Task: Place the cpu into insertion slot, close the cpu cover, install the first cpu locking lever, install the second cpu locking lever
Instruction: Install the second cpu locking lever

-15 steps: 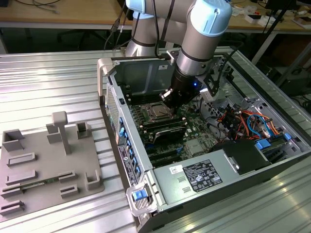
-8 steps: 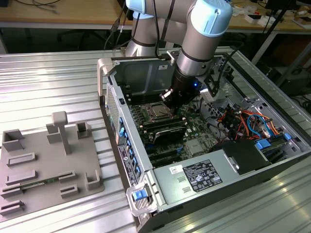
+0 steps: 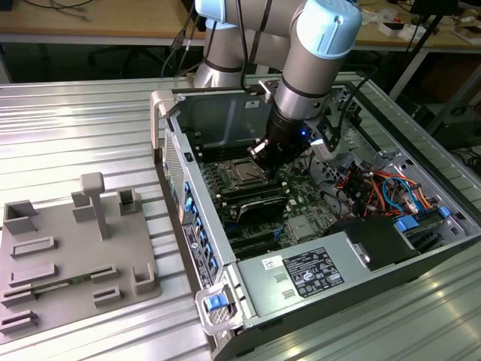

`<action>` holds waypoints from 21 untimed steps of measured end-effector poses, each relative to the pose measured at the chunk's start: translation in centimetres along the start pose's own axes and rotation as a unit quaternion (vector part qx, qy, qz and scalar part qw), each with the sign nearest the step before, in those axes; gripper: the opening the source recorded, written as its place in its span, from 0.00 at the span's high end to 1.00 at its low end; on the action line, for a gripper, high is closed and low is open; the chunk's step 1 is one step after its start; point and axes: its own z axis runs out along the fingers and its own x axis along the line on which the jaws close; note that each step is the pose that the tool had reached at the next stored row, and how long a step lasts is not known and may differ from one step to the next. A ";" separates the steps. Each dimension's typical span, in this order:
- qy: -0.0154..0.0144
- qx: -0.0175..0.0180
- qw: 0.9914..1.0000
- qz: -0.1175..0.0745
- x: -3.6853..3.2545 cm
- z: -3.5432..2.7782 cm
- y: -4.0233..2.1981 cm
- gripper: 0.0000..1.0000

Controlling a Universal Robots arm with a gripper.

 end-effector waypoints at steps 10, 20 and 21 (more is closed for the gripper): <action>0.000 0.000 1.000 0.000 0.01 0.00 -0.16 0.89; 0.000 0.000 1.000 0.000 0.03 -0.01 -0.34 0.89; 0.000 0.000 1.000 0.000 0.03 -0.01 -0.36 0.89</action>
